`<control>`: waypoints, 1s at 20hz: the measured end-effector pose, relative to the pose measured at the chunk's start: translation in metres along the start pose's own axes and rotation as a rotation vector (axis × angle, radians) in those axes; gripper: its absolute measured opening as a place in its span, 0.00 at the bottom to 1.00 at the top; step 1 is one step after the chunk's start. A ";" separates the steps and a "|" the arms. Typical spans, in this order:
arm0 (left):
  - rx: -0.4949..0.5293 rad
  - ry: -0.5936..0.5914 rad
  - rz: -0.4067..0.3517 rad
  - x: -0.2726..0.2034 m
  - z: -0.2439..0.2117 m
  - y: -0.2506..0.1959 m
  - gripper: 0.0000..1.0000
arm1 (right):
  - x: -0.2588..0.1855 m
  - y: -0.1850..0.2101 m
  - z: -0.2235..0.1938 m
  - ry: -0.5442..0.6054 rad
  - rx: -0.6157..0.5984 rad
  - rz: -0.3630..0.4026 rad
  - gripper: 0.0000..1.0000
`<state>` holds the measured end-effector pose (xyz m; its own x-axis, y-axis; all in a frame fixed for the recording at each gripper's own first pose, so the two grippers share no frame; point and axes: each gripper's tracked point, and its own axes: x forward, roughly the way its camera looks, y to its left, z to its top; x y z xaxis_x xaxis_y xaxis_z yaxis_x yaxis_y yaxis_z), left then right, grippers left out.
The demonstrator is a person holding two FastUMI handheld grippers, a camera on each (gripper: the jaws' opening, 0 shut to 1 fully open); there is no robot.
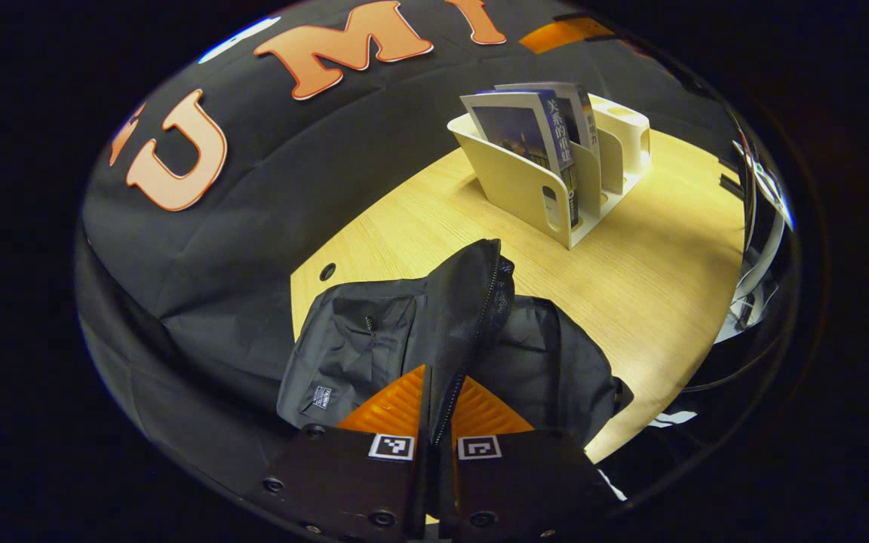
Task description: Open the schoolbag, grab two books from the bookshelf and put them into the schoolbag.
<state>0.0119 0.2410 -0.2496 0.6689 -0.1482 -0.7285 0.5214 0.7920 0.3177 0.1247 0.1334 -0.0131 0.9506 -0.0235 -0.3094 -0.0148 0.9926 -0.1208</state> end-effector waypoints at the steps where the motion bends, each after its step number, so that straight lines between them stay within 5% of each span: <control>1: -0.020 0.000 -0.021 -0.004 0.002 0.007 0.07 | 0.005 0.002 0.000 0.022 -0.006 -0.002 0.98; 15: -0.062 0.130 -0.357 -0.030 0.036 0.047 0.05 | 0.047 0.027 -0.020 0.375 0.003 0.044 0.99; 20: -0.143 0.170 -0.411 -0.029 0.049 0.057 0.05 | 0.059 0.037 -0.025 0.498 0.021 0.070 0.98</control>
<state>0.0480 0.2612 -0.1809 0.3196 -0.3770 -0.8693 0.6391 0.7631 -0.0960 0.1724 0.1660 -0.0593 0.6840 -0.0060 -0.7295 -0.0617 0.9959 -0.0660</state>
